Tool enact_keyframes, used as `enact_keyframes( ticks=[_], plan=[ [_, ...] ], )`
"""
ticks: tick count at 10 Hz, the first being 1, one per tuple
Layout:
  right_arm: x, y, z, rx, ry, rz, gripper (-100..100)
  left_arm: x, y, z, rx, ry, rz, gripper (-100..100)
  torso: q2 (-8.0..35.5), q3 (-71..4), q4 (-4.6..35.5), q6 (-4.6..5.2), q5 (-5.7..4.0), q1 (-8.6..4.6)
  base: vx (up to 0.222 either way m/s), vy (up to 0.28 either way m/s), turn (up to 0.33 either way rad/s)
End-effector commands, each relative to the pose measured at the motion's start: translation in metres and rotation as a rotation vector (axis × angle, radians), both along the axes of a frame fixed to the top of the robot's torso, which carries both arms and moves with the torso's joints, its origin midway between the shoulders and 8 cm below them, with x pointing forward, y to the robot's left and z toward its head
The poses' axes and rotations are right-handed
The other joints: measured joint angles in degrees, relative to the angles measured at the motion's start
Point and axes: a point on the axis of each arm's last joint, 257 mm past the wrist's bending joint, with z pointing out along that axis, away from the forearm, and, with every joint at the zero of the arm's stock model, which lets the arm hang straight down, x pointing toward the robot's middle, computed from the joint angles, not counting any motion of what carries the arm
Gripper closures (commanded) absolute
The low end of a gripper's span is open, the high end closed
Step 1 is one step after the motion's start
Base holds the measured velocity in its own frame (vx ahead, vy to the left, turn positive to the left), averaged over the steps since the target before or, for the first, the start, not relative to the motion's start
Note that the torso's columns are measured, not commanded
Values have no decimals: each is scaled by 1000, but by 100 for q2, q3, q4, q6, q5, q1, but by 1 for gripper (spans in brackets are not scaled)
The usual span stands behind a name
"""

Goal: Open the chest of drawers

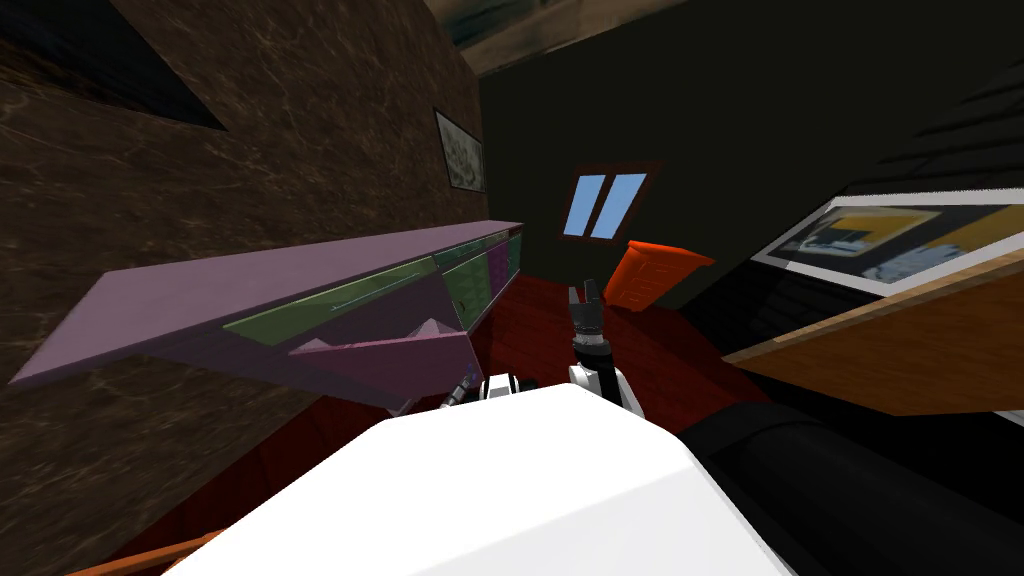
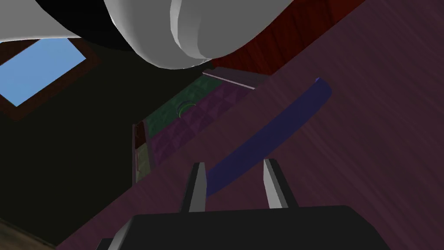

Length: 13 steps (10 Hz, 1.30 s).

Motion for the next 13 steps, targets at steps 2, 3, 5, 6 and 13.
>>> enact_keyframes(
  ticks=[2, 3, 5, 6, 13],
  plan=[
    [0, 0, 0, 0, 0, 0, 0, -22, -21, -1, -17, 12, -62, 100, -46, -2, 17, 11, -5, 17, -109, 121, -68],
    [0, 0, 0, 0, 0, 0, 0, -20, -16, 3, -18, 13, -63, -100, -80, -19, 11, 8, -12, -7, -24, 7, -10],
    [0, 0, 0, 0, 0, 0, 0, -18, -11, 8, -17, 13, -61, -100, -79, -20, 10, 8, -16, -11, -18, -23, -14],
    [0, 0, 0, 0, 0, 0, 0, -15, -6, 13, -16, 13, -58, -100, -68, -12, 14, 9, -12, 3, -5, -39, -20],
    [0, 0, 0, 0, 0, 0, 0, -6, 13, 40, -19, 12, -49, -100, -60, -7, 16, 8, -9, 14, -16, -25, -14]
  ],
)
